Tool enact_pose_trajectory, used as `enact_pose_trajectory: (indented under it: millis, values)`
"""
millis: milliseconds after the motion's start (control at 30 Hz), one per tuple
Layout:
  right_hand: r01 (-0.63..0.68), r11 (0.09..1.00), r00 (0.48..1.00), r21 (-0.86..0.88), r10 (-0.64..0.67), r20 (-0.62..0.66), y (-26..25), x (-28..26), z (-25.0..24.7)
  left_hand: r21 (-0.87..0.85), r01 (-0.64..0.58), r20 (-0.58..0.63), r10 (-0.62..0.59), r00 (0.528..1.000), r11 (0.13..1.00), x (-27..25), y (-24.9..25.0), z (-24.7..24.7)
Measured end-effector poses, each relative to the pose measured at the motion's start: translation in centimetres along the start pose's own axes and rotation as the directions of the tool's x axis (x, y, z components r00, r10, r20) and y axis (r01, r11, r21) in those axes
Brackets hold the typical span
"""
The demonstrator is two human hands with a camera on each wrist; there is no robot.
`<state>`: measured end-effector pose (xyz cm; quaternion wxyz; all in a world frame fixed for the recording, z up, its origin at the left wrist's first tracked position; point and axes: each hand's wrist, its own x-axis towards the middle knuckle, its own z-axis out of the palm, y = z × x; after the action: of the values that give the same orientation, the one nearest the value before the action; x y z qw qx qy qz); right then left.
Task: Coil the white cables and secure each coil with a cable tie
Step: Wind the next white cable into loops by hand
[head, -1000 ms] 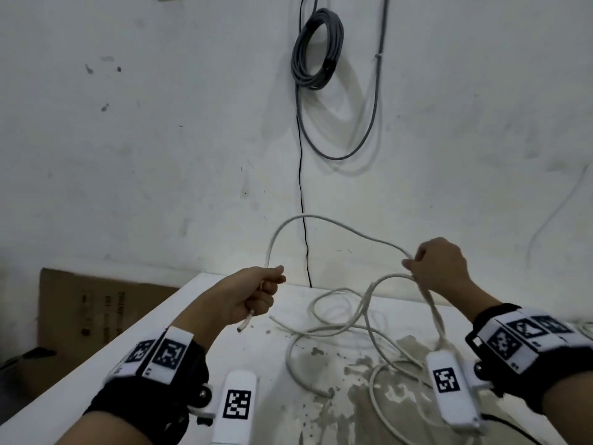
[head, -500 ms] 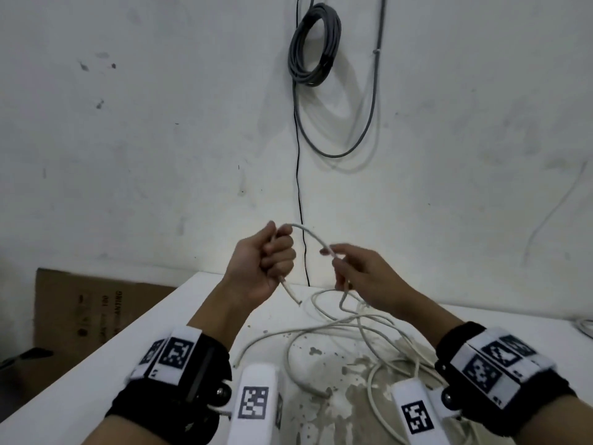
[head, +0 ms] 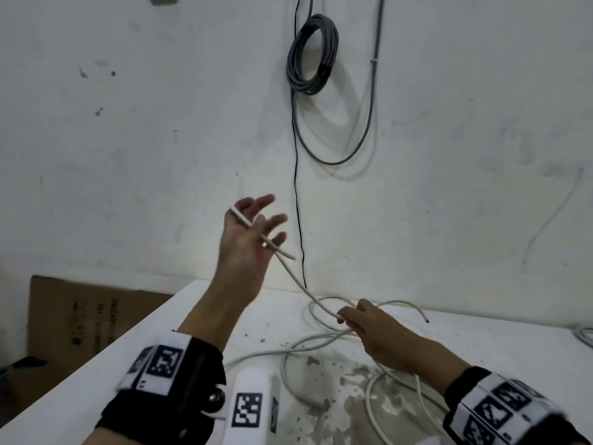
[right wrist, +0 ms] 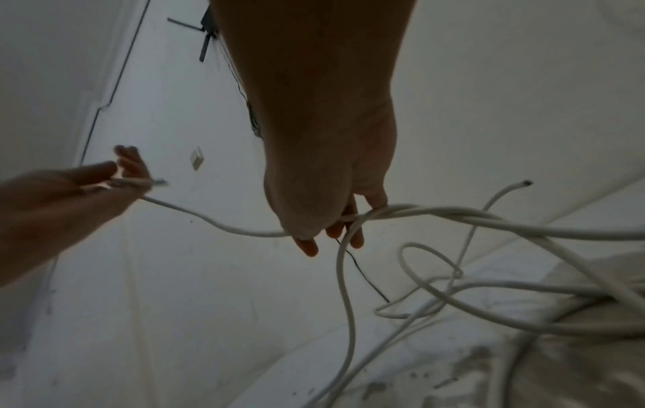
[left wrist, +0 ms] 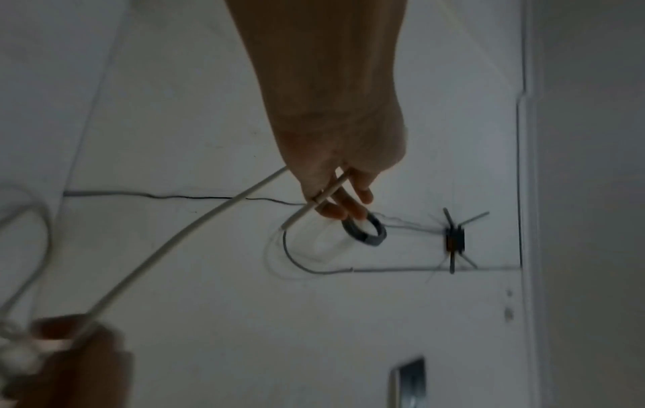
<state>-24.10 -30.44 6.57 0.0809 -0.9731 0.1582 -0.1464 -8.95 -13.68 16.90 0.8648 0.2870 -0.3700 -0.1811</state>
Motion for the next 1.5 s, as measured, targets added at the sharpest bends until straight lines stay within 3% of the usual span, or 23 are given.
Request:
enact_pose_trajectory:
  millis: [33,100,167,233,267,333,433,567,700,767,867,967,1033,1133,1200,1333,1500]
  values:
    - [0.064,0.997,0.997,-0.035,-0.065,-0.049,-0.1,0.3,0.0,0.170,-0.053,0.064,0.043,0.997,0.984,-0.5,-0.8,0.4]
    - [0.179,0.980,0.971,-0.088,-0.190,-0.147,-0.6,0.7,-0.3,0.475,-0.193,0.247,0.080,0.966,0.858,-1.4,-2.3,1.1]
    - [0.221,0.969,0.944,-0.110,-0.241,-0.226,-1.0,1.0,-1.0,0.688,-0.322,0.431,-0.008,0.902,0.650,-2.3,-3.6,1.1]
    - [0.239,0.963,0.917,-0.127,-0.267,-0.296,-1.4,1.0,-2.2,0.817,-0.480,0.547,-0.167,0.820,0.319,-2.9,-4.9,0.4]
    - [0.243,0.959,0.904,-0.145,-0.278,-0.324,-1.6,1.0,-2.8,0.814,-0.564,0.581,-0.229,0.781,0.142,-3.0,-5.5,0.0]
    - [0.251,0.948,0.879,-0.198,-0.309,-0.364,-1.6,0.8,-3.9,0.767,-0.636,0.590,-0.296,0.751,-0.084,-3.0,-6.1,-0.6]
    - [0.258,0.921,0.875,-0.292,-0.351,-0.334,-0.9,0.7,-4.8,0.739,-0.634,0.562,-0.311,0.767,-0.227,-2.6,-6.2,-0.3]
    - [0.206,0.868,0.884,-0.452,-0.363,-0.295,0.9,0.6,-6.2,0.574,-0.712,0.580,-0.412,0.702,-0.405,-2.2,-5.2,0.7]
    - [-0.016,0.819,0.898,-0.573,-0.240,-0.369,1.1,0.7,-8.3,0.492,-0.734,0.694,-0.299,0.655,-0.468,-0.1,-3.8,-0.1]
    - [-0.118,0.835,0.860,-0.538,-0.185,-0.475,2.1,1.4,-9.7,0.527,-0.689,0.675,-0.247,0.695,-0.497,0.8,-2.5,-0.4]
    - [-0.196,0.863,0.806,-0.465,-0.128,-0.577,3.9,2.1,-12.2,0.621,-0.626,0.623,-0.187,0.759,-0.471,1.8,-1.2,-1.2]
    - [-0.232,0.836,0.848,-0.497,-0.076,-0.525,4.2,1.7,-13.0,0.723,-0.517,0.529,-0.115,0.841,-0.458,1.9,-1.0,-2.3]
    - [-0.265,0.865,0.865,-0.427,0.018,-0.501,3.9,1.6,-12.2,0.771,-0.437,0.426,-0.135,0.895,-0.463,1.9,-1.8,-2.7]
    - [-0.342,0.887,0.878,-0.309,0.184,-0.443,4.9,2.2,-9.9,0.814,-0.380,0.323,-0.202,0.925,-0.438,1.5,-2.1,-2.6]
    - [-0.382,0.891,0.860,-0.243,0.247,-0.447,5.6,2.6,-9.1,0.781,-0.360,0.281,-0.229,0.932,-0.510,1.4,-2.0,-2.7]
    - [-0.364,0.912,0.812,-0.189,0.211,-0.544,6.5,3.2,-10.3,0.659,-0.359,0.179,-0.326,0.928,-0.661,1.9,-0.9,-4.9]
    - [-0.316,0.903,0.761,-0.292,0.057,-0.646,6.1,3.5,-13.8,0.578,-0.304,-0.039,-0.397,0.917,-0.757,1.5,-0.7,-9.6]
